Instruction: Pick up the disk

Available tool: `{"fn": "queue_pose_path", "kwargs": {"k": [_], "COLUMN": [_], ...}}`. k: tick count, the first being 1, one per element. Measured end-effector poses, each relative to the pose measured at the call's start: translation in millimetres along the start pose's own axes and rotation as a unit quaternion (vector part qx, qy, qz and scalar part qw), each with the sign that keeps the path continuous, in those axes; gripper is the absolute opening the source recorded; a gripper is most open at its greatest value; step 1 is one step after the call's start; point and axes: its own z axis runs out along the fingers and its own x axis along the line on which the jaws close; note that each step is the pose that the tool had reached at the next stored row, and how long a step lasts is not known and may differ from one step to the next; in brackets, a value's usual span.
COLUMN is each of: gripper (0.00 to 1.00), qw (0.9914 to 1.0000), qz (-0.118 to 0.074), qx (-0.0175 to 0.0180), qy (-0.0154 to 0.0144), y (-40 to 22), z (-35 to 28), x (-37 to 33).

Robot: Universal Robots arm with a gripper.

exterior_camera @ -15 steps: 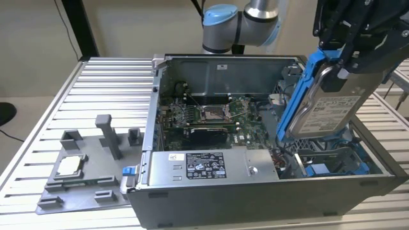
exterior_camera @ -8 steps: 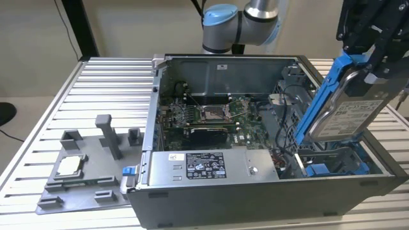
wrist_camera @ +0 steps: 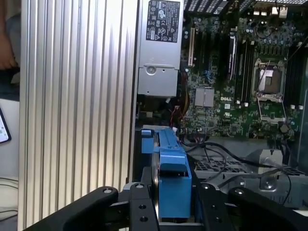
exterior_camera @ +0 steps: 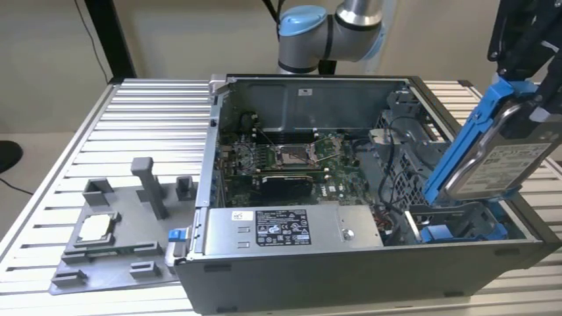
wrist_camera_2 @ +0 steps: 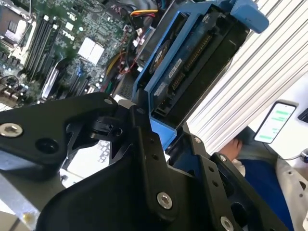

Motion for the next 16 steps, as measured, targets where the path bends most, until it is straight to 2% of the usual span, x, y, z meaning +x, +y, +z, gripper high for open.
{"fn": "queue_pose_path", "kwargs": {"k": [4, 10, 16], "gripper": [0.0, 0.0, 0.0], "qw": [1.0, 0.99983, 0.99965], "qz": [0.001, 0.018, 0.026], "qx": [0.0, 0.0005, 0.0008], "qy": [0.0, -0.0004, -0.0009], "y": [-1.8, -4.2, -6.4], "z": [0.0, 1.4, 3.7], "x": [1.0, 1.1, -1.5]}}
